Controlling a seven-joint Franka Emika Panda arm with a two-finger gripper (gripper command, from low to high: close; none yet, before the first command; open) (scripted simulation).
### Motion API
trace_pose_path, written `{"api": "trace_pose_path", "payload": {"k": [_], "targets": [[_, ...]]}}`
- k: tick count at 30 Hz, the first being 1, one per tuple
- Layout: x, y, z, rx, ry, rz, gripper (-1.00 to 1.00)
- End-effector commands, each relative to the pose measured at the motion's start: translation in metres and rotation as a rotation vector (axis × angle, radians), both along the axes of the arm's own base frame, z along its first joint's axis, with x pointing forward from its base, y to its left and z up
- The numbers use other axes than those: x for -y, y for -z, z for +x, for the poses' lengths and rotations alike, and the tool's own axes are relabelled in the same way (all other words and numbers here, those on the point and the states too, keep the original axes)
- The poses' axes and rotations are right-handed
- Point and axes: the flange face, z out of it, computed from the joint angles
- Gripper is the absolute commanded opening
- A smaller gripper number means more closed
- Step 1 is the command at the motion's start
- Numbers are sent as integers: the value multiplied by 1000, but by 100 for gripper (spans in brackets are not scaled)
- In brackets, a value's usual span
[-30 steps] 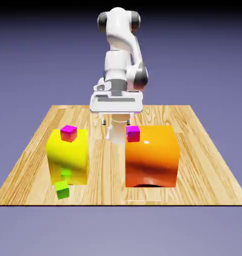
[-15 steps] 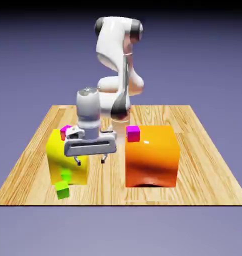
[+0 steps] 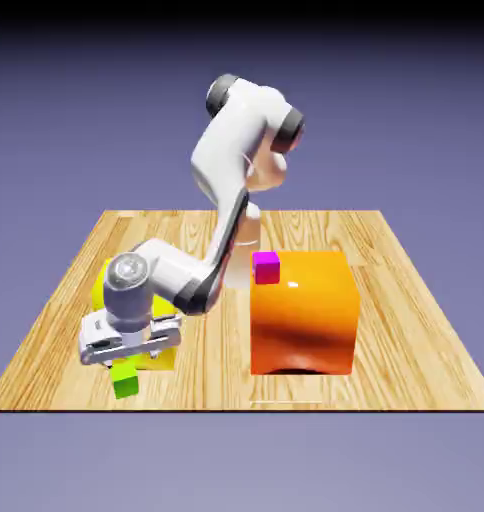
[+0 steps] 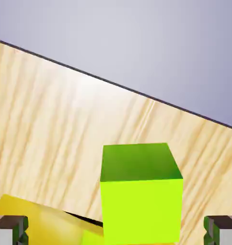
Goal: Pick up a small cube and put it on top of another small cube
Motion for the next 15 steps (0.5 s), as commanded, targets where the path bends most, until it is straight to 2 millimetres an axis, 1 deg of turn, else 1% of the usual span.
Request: {"api": "trace_pose_path", "payload": {"k": [1,4,5,6,7,10,11,15], "targets": [[0,0,0,0,0,0,0],[9,64,-20,0,0,0,0],[9,65,-20,0,0,0,0],[9,65,-20,0,0,0,-100],[9,65,-20,0,0,0,-100],[0,1,0,0,0,0,-100],[-2,-10,10,25,19,-37,-100],[2,-49,-1,33,213,8,-100]]}}
